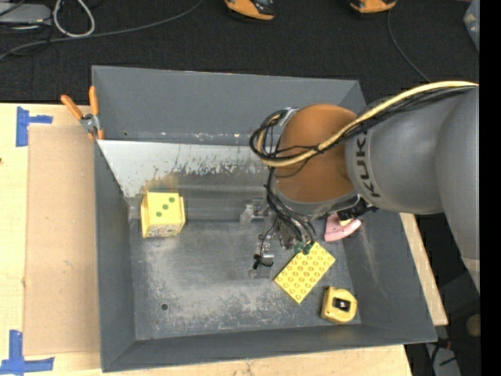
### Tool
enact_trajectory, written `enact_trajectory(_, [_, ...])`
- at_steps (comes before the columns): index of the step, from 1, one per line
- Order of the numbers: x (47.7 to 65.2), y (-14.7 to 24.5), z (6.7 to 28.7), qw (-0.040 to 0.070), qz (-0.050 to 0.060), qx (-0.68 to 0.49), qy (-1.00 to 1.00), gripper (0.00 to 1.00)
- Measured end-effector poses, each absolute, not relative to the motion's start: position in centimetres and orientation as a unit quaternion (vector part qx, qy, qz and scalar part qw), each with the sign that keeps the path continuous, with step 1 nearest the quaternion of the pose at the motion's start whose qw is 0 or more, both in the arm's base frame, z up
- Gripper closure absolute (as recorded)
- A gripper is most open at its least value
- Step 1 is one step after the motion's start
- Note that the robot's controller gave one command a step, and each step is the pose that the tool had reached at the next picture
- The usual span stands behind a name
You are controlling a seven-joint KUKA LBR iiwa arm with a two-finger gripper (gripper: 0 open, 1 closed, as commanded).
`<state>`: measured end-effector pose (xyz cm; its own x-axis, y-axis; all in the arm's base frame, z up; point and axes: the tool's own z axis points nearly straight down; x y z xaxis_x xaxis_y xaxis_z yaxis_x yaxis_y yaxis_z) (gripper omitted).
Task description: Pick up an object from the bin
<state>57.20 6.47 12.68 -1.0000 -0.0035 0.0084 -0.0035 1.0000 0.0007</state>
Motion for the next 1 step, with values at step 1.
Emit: enact_trajectory(1, [57.36,6.42,13.13,0.001,-0.001,0.001,-1.000,0.00])
